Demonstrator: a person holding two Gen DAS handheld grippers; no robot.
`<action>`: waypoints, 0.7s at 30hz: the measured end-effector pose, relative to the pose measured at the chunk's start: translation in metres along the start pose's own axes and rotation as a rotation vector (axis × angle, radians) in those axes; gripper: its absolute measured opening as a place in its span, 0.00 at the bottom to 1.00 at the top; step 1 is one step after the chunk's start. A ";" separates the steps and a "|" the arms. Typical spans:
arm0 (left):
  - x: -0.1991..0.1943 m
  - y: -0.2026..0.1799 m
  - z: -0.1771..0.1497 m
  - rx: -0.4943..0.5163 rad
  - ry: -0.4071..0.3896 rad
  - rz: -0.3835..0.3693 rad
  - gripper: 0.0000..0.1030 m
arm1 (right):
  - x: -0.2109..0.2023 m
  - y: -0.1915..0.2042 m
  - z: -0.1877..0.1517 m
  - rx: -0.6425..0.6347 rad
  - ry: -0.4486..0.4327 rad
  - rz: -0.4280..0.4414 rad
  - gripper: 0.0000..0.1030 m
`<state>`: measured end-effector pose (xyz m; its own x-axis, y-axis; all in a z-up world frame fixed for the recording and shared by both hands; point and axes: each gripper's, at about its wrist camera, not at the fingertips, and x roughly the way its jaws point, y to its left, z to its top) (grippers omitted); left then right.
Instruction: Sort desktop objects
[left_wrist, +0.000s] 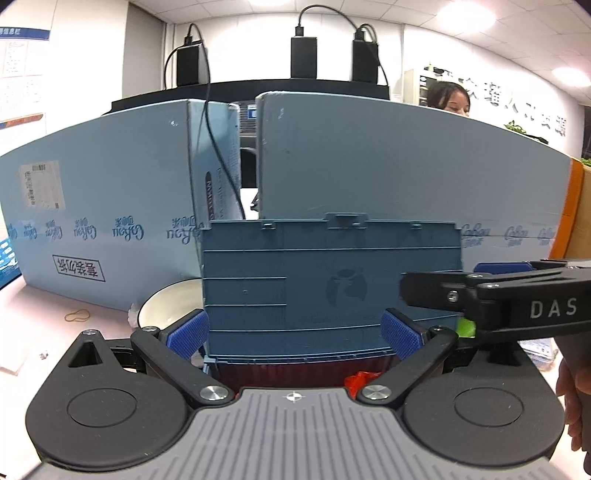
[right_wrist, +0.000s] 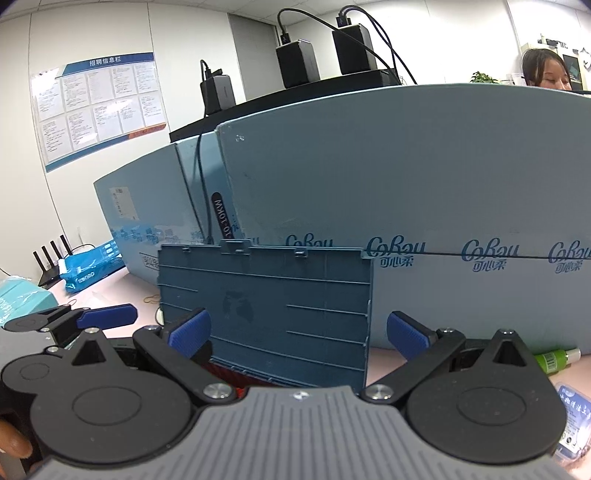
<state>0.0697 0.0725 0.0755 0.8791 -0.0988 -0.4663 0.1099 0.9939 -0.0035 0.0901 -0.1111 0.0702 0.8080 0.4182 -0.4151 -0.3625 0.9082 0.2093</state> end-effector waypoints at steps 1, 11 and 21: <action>0.002 0.001 0.000 -0.005 0.000 0.002 0.97 | 0.001 -0.002 -0.001 0.006 -0.003 0.000 1.00; 0.013 0.012 0.002 -0.055 -0.040 0.005 0.97 | 0.005 -0.015 -0.004 0.059 -0.091 0.075 1.00; 0.021 0.013 0.000 -0.048 -0.018 0.005 0.97 | 0.013 -0.012 -0.004 0.059 -0.078 0.132 1.00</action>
<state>0.0897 0.0830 0.0660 0.8879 -0.0940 -0.4504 0.0834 0.9956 -0.0435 0.1034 -0.1165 0.0585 0.7896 0.5291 -0.3107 -0.4418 0.8417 0.3104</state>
